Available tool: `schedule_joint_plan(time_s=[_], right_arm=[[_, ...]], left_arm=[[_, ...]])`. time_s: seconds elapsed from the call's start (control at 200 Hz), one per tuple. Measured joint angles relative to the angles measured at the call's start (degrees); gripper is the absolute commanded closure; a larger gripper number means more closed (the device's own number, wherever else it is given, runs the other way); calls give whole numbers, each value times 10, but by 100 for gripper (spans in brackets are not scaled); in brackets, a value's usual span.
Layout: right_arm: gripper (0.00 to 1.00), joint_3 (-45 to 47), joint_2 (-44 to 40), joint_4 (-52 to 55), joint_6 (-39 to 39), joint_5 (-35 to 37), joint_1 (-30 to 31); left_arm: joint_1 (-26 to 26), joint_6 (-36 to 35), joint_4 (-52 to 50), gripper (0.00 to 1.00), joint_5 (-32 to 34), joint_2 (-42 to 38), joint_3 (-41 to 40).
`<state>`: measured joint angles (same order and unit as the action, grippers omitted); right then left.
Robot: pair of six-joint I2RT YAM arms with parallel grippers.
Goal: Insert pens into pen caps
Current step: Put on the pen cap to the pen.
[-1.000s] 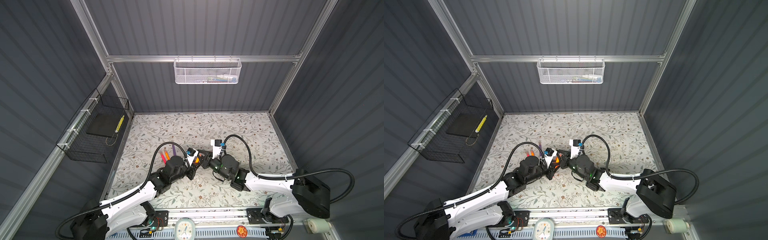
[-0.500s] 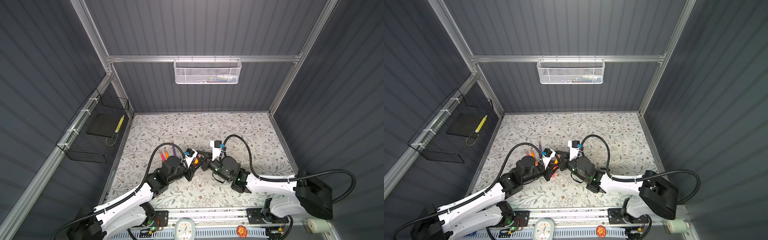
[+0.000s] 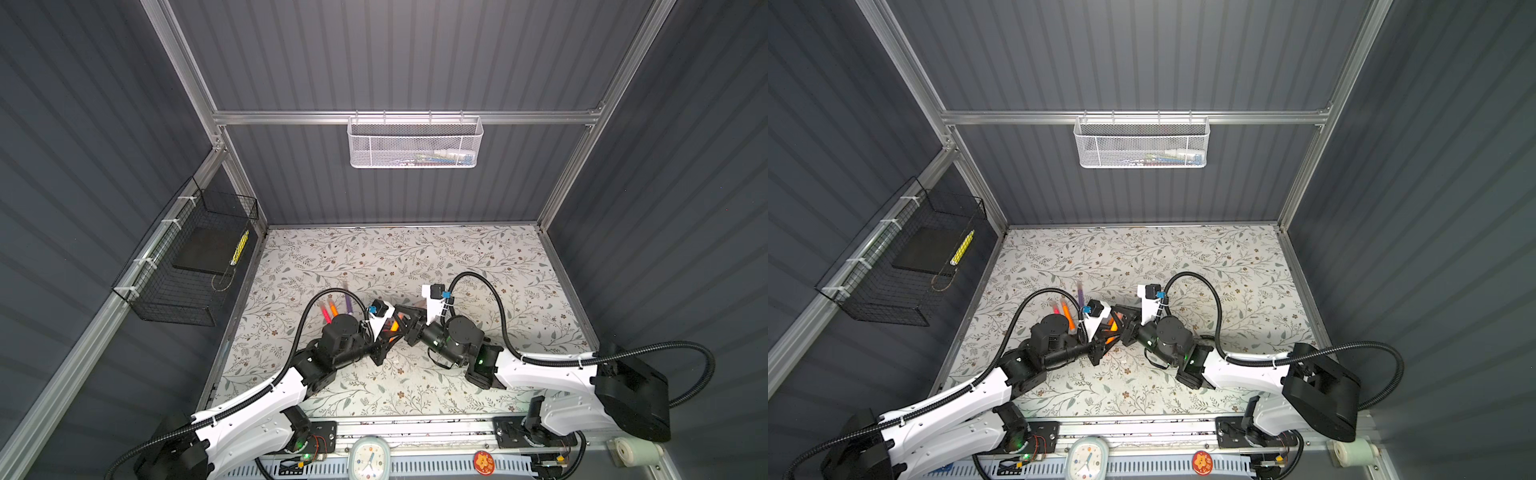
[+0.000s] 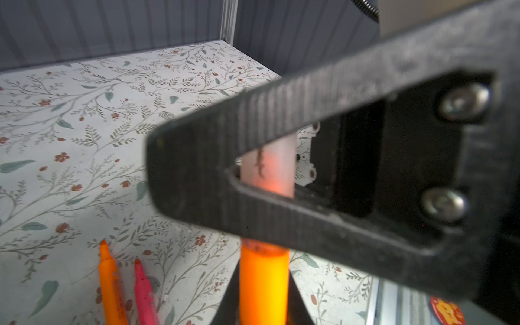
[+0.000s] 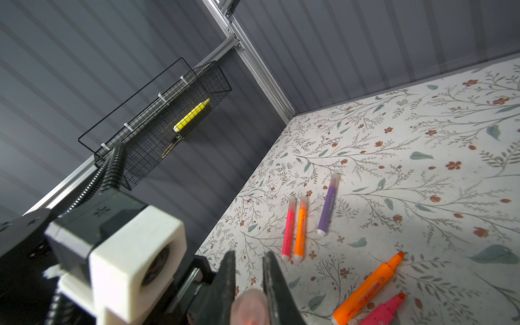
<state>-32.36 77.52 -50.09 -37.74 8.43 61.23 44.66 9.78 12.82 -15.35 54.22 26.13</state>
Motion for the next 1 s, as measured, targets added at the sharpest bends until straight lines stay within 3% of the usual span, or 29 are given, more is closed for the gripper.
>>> schedule_joint_plan(time_s=[0.145,0.395,0.81,0.875,0.935,1.0], right_arm=[[100,-2,-1,7,3,-1,0],[100,-66,2,124,-27,52,5],[100,-90,35,147,-55,97,15],[81,-82,30,144,-57,97,15],[74,-72,20,141,-58,92,14],[62,-49,-4,160,-57,70,19]], left_arm=[[-12,-4,-5,100,-23,2,2],[-12,-44,-26,100,40,12,25],[-12,-48,-37,100,77,24,25],[-12,-46,-38,100,68,27,25],[-12,-38,-38,100,58,30,25],[-28,-8,-17,100,96,35,24]])
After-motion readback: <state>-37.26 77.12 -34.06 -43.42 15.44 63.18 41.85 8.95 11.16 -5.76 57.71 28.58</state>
